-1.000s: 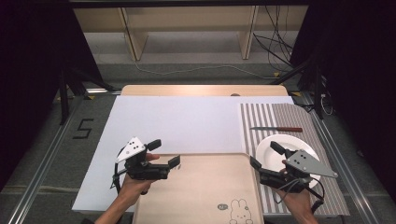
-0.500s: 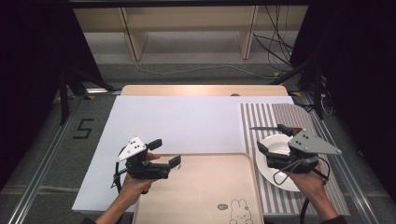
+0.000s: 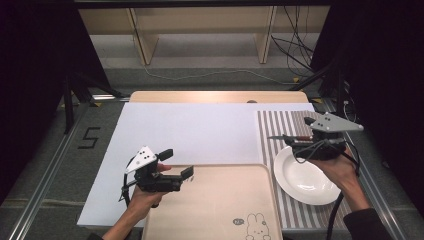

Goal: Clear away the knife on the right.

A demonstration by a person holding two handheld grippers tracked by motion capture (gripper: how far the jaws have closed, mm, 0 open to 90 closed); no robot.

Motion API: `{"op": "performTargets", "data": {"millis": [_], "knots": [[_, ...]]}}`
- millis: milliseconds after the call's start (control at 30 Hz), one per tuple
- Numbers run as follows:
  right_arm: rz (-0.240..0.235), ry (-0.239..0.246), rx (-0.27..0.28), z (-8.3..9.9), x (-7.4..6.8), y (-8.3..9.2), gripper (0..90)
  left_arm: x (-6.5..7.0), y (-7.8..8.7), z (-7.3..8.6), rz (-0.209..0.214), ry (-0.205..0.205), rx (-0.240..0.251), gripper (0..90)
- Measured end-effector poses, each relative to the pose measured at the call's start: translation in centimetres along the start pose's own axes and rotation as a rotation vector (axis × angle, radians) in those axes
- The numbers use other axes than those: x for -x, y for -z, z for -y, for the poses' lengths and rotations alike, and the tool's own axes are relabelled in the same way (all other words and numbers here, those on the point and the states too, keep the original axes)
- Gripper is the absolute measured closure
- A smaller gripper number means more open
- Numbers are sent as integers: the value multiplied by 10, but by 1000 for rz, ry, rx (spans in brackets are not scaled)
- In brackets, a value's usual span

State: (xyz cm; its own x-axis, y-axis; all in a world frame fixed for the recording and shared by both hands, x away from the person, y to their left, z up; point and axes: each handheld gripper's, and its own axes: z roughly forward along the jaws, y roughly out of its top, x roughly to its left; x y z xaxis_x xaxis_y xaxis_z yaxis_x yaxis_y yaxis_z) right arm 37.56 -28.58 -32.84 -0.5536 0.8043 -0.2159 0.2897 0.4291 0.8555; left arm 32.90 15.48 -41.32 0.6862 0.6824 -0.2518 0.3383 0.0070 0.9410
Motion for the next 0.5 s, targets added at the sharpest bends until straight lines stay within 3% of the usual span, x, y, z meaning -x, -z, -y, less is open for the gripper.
{"op": "performTargets", "data": {"millis": [100,500], "knots": [[1,-28,-63,-1,20,-17,194,0,-1,0,-1,8,0,22],[19,-81,-185,8,51,-55,208,-1,-2,0,0,9,0,22]]}}
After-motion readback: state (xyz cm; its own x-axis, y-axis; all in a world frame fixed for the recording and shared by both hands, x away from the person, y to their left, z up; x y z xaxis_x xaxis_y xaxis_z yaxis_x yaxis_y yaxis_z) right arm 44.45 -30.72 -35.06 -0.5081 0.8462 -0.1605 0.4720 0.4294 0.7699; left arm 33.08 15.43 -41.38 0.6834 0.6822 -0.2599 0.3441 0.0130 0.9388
